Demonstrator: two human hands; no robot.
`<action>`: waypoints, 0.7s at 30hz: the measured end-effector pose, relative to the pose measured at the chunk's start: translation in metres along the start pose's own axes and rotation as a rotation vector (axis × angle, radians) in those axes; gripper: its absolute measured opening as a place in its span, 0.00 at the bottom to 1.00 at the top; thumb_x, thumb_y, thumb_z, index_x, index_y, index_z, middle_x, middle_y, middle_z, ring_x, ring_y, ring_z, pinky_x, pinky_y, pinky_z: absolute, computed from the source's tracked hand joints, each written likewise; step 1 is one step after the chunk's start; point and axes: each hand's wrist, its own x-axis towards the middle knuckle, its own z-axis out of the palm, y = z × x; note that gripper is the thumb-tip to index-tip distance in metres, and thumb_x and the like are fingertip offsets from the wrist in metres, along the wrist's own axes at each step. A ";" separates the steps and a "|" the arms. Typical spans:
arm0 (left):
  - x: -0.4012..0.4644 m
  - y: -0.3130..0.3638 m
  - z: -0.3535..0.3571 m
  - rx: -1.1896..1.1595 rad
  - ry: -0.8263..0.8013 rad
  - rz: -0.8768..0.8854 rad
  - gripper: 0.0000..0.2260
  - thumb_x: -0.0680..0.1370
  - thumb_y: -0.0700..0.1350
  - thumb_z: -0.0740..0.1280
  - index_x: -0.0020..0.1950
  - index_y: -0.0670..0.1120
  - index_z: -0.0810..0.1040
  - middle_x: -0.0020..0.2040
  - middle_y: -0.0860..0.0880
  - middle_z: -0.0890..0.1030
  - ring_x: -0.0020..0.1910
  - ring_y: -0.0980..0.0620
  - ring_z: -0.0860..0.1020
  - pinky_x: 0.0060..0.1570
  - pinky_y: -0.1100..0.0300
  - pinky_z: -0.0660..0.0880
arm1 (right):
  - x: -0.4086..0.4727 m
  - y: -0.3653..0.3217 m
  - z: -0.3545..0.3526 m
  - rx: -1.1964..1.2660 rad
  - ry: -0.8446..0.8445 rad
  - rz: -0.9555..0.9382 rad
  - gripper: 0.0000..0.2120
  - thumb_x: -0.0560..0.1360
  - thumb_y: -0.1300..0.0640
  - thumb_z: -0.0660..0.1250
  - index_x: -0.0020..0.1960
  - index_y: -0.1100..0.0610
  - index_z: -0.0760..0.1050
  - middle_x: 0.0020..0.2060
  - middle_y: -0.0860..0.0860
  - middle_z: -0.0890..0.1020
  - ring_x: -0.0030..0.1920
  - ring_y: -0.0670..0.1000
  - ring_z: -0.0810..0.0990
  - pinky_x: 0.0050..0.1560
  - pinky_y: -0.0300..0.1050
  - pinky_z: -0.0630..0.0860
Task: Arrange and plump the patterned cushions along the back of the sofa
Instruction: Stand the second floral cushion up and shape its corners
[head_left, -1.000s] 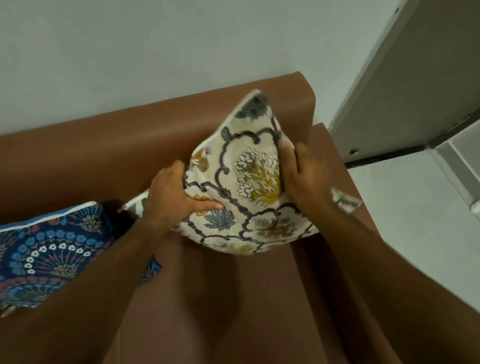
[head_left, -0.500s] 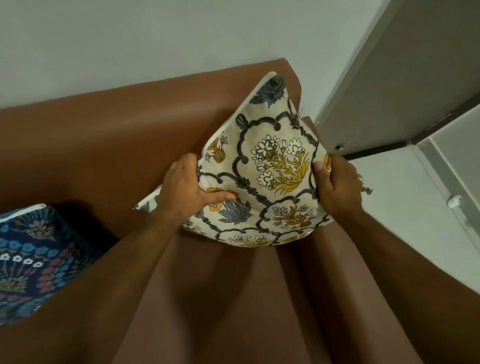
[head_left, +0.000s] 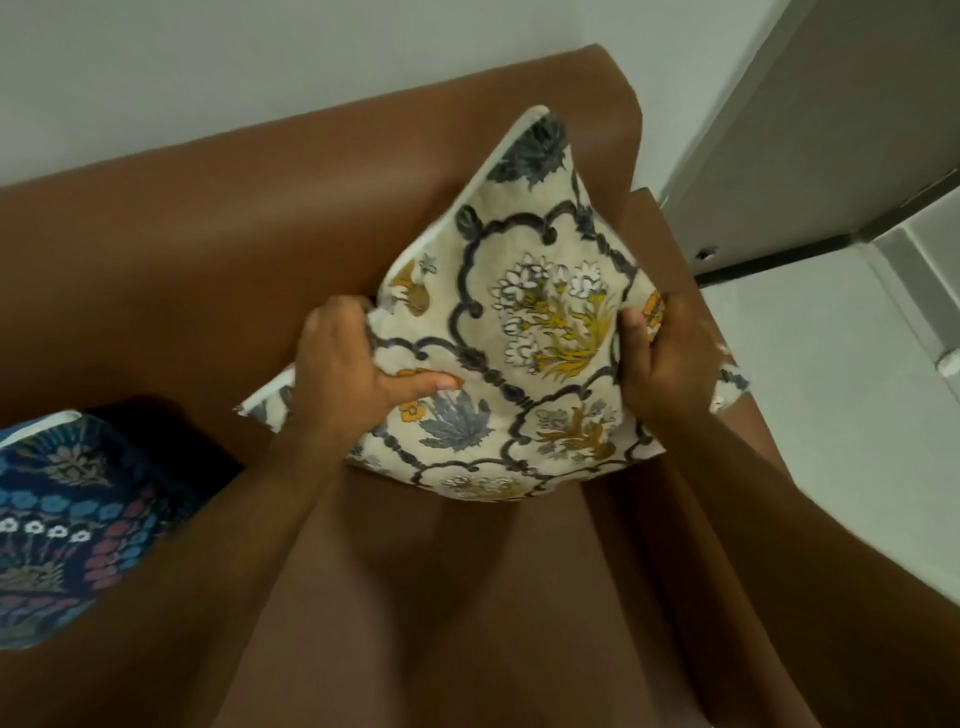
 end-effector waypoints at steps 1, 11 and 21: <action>-0.001 -0.003 0.007 0.033 -0.009 0.020 0.50 0.57 0.82 0.63 0.52 0.37 0.72 0.48 0.39 0.75 0.50 0.39 0.74 0.47 0.49 0.68 | 0.005 0.003 0.000 -0.041 -0.020 -0.002 0.39 0.79 0.28 0.45 0.54 0.62 0.75 0.42 0.59 0.81 0.43 0.63 0.80 0.42 0.55 0.74; -0.001 0.008 0.018 0.195 -0.069 0.098 0.48 0.66 0.82 0.52 0.53 0.36 0.75 0.45 0.38 0.78 0.44 0.38 0.77 0.41 0.46 0.74 | 0.011 0.019 -0.018 -0.239 -0.085 -0.035 0.39 0.78 0.27 0.43 0.52 0.62 0.74 0.36 0.56 0.77 0.39 0.63 0.80 0.38 0.47 0.64; -0.040 -0.003 0.009 0.157 -0.181 0.164 0.40 0.79 0.72 0.48 0.80 0.45 0.52 0.77 0.33 0.66 0.74 0.33 0.68 0.66 0.32 0.69 | -0.015 0.000 -0.010 -0.116 -0.161 -0.001 0.42 0.79 0.27 0.43 0.69 0.59 0.74 0.60 0.62 0.80 0.60 0.65 0.77 0.61 0.62 0.73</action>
